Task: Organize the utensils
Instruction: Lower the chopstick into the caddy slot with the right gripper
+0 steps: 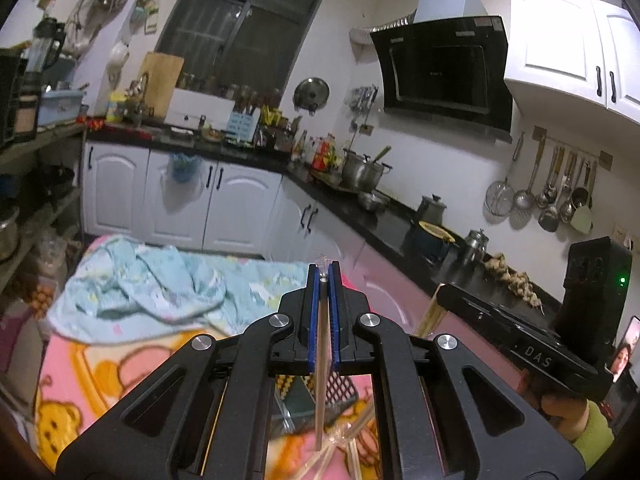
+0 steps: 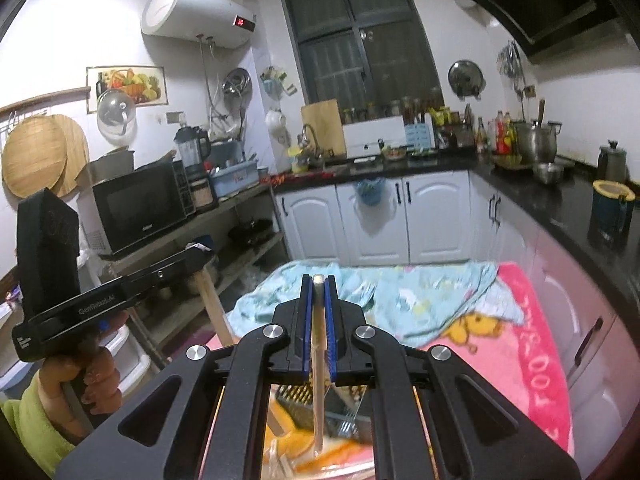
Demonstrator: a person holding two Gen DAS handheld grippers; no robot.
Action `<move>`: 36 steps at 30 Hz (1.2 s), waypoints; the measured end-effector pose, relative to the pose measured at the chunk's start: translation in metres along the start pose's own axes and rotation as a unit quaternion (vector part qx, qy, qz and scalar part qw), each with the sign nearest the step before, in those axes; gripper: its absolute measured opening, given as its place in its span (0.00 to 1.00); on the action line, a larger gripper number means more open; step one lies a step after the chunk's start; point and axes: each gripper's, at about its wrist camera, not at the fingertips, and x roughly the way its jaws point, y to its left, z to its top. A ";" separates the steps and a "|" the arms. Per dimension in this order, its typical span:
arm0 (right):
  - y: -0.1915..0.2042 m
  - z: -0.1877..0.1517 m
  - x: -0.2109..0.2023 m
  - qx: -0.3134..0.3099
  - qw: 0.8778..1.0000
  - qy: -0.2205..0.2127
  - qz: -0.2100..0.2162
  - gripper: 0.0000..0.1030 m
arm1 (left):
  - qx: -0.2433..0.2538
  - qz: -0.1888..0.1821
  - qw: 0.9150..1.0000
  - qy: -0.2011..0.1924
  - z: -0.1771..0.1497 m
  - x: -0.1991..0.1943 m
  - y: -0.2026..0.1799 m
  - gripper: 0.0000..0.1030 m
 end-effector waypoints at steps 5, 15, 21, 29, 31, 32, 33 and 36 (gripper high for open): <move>-0.004 0.015 0.002 -0.014 0.999 -0.025 -0.018 0.06 | 0.011 0.017 0.999 -0.025 0.015 0.001 0.001 0.02; -0.015 0.025 0.014 -0.032 0.997 -0.055 -0.049 0.06 | 0.015 0.052 0.997 -0.051 0.020 0.015 0.018 0.02; -0.023 0.020 0.026 -0.036 0.995 -0.061 -0.066 0.06 | 0.013 0.059 0.997 -0.058 0.014 0.020 0.025 0.02; -0.030 0.003 0.044 -0.028 0.996 -0.055 -0.072 0.06 | 0.012 0.066 0.997 -0.049 -0.003 0.035 0.034 0.02; -0.032 -0.002 0.047 -0.028 0.995 -0.054 -0.073 0.06 | 0.012 0.069 0.997 -0.045 -0.007 0.039 0.037 0.02; -0.032 -0.006 0.049 -0.028 0.995 -0.054 -0.073 0.06 | 0.012 0.069 0.997 -0.041 -0.009 0.041 0.038 0.02; -0.032 -0.009 0.050 -0.027 0.996 -0.054 -0.073 0.06 | 0.011 0.071 0.997 -0.039 -0.012 0.043 0.039 0.02; -0.033 -0.016 0.055 -0.029 0.996 -0.051 -0.073 0.06 | 0.010 0.073 0.997 -0.031 -0.019 0.049 0.042 0.02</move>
